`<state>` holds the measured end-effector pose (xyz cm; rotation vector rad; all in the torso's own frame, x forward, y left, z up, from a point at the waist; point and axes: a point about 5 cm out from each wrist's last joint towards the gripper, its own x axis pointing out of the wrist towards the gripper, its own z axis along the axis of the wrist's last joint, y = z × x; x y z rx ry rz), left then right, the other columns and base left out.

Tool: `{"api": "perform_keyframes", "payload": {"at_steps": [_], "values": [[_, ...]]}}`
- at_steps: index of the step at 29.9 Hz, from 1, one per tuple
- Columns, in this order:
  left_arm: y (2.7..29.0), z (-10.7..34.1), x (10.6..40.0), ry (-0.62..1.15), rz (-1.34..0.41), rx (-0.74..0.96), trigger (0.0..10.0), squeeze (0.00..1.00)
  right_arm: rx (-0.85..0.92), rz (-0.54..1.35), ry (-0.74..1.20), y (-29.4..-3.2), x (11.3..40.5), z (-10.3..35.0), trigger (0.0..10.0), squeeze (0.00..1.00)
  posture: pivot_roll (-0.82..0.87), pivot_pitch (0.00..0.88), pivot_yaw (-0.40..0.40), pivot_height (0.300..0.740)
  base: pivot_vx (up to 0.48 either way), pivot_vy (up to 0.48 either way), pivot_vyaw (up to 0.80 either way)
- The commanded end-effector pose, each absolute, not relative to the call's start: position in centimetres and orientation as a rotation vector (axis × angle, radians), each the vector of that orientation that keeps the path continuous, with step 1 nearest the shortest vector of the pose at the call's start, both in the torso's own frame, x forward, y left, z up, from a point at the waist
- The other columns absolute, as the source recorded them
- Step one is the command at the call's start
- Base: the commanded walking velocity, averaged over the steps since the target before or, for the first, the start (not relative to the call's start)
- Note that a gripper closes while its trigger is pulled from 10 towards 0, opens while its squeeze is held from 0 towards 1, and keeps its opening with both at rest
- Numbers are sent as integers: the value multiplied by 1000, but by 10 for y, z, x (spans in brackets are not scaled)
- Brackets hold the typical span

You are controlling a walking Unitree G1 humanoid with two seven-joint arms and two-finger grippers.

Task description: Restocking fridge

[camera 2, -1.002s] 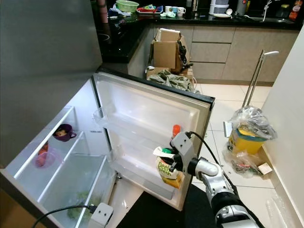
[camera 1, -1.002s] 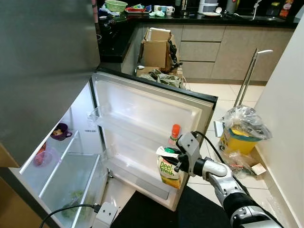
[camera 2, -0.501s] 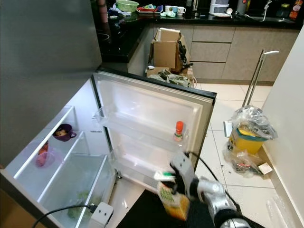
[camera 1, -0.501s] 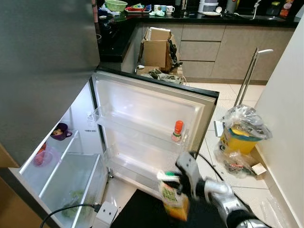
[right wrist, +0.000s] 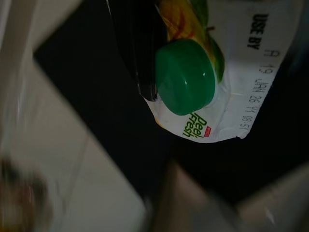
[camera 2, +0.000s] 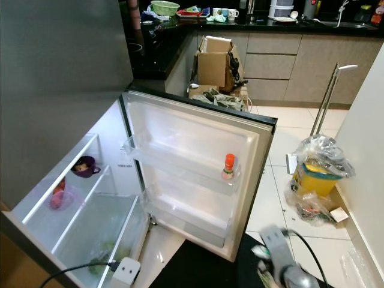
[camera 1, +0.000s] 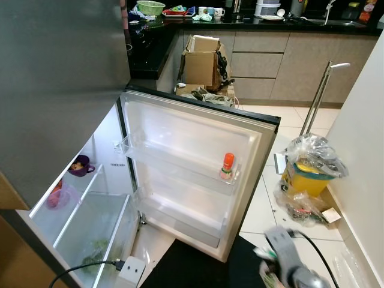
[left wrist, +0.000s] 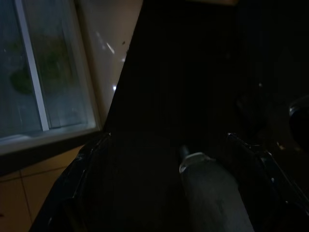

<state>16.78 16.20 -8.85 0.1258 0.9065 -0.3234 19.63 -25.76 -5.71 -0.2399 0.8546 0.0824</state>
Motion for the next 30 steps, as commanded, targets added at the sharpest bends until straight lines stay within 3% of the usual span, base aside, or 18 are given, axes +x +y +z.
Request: {"api": "perform_keyframes", "payload": {"at_steps": [1,6,20,30], "values": [[162,-93,160,949,-307,115,10000,0,-216,49,860,-258,193,-59,10000,0,-66,0,-22,740,0,0,0],[166,-96,152,991,-262,75,10000,0,-210,19,873,-258,185,-63,10000,0,-75,0,-14,740,0,0,0],[168,-99,145,1010,-233,4,10000,0,-272,63,852,-251,200,-58,10000,0,-99,0,-18,740,0,0,0],[161,-102,136,1027,-212,-30,10000,0,-313,140,867,-243,195,-63,10000,0,-95,0,-37,740,0,-405,0]]}}
